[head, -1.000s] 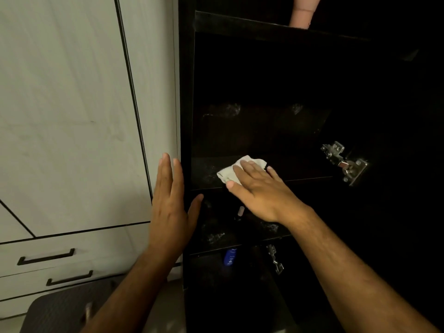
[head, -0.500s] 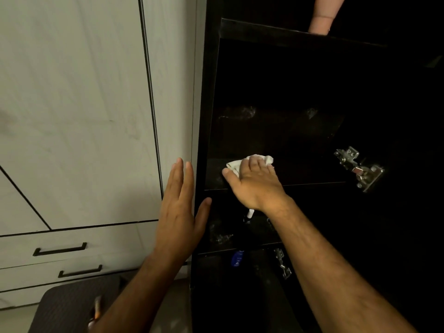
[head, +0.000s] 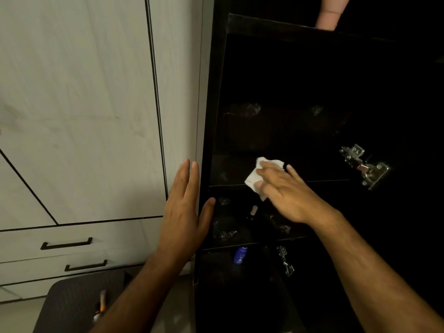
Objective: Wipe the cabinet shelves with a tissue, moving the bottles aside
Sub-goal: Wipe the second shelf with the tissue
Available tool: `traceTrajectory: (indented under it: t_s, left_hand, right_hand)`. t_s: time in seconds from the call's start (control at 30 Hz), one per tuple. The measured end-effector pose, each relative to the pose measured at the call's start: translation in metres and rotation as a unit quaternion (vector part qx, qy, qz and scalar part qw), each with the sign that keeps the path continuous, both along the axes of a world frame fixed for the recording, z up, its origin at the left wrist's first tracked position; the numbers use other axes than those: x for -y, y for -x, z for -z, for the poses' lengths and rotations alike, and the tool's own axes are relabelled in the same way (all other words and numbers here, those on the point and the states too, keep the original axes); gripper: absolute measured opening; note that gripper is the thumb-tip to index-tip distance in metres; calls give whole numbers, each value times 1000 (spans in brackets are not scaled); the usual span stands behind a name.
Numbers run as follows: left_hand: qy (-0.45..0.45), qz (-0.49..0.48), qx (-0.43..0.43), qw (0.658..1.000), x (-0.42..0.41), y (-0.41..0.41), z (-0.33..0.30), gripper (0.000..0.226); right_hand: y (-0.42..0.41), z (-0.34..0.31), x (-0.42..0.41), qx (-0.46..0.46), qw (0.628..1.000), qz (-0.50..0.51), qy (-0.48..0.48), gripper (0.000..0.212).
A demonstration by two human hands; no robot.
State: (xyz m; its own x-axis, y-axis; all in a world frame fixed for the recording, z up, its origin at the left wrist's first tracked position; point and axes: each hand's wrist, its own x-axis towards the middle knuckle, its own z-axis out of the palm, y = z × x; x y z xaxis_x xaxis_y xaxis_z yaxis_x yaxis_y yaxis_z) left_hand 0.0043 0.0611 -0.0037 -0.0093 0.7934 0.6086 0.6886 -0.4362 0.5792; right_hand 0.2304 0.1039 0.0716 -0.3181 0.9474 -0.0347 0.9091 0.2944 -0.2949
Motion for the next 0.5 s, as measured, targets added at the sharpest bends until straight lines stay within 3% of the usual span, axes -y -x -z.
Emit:
traceTrajectory:
  t_s: [0.13, 0.23, 0.4, 0.5]
  left_hand:
    - [11, 7, 1, 1000, 0, -3, 2, 75]
    - [3, 13, 0, 1000, 0, -5, 0, 72]
    - [1, 15, -5, 1000, -1, -2, 2, 74]
    - [0, 5, -15, 1000, 0, 3, 3, 75]
  right_hand:
    - [26, -5, -21, -15, 997, 71, -10, 44]
    - [56, 4, -22, 16, 999, 17, -26, 59]
    - [48, 10, 13, 17, 994, -108, -23, 63]
    - [24, 9, 10, 49, 996, -73, -26, 70]
